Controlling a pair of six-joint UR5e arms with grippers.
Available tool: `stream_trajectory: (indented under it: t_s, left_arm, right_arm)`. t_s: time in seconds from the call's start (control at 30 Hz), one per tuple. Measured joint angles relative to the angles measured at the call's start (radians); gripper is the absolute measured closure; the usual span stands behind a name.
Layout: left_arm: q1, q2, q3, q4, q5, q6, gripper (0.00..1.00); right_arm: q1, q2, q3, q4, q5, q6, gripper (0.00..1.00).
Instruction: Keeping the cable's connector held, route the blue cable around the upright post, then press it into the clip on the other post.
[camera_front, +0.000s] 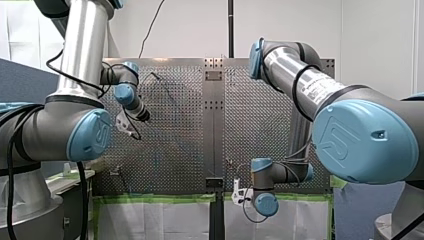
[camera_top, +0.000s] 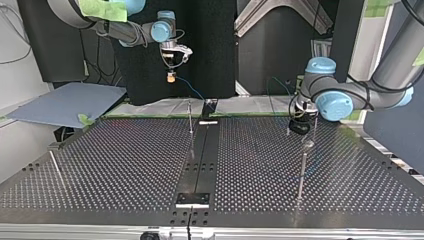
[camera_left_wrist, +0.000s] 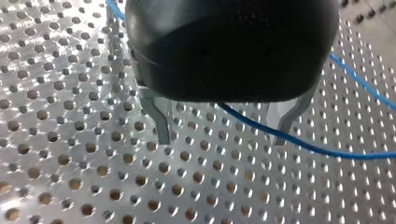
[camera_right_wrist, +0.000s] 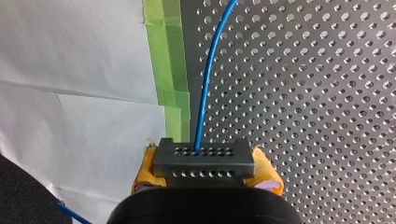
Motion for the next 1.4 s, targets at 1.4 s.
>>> stream_trajectory:
  t_s: [1.4]
  left_arm:
    - [0.013,0.001,-0.171,0.097,0.042,-0.123,0.0]
  right_arm:
    - [0.003,0.0,0.0,-0.001,-0.002,-0.002,1.0]
